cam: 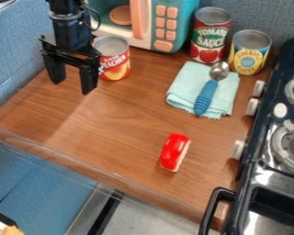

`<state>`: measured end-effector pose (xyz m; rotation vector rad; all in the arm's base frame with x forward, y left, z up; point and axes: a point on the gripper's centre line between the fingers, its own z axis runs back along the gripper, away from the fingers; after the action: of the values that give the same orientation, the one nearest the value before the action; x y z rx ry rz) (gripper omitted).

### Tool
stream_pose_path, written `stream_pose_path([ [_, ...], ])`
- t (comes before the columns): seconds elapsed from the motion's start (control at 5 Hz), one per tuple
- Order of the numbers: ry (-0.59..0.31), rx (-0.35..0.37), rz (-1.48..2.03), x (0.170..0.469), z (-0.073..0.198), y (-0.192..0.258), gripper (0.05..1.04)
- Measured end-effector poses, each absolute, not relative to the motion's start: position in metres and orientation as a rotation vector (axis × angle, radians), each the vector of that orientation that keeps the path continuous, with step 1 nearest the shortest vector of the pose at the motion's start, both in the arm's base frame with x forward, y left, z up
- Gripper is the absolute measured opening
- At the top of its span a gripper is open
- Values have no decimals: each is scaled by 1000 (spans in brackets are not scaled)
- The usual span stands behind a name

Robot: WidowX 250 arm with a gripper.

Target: Move the red objet to the lef ide of the table

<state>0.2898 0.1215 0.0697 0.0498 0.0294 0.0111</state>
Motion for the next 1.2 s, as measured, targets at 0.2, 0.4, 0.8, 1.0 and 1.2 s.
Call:
stream_pose_path([
  [0.2, 60, 33, 25, 286, 58, 117, 1000],
  [0.4, 64, 2, 22, 280, 59, 76, 1000],
  [0.8, 74, -30, -48, 254, 69, -6, 1000],
  [1.0, 71, -37, -50, 253, 69, -30, 1000],
  [1.2, 87, -5, -43, 257, 52, -37, 1000],
])
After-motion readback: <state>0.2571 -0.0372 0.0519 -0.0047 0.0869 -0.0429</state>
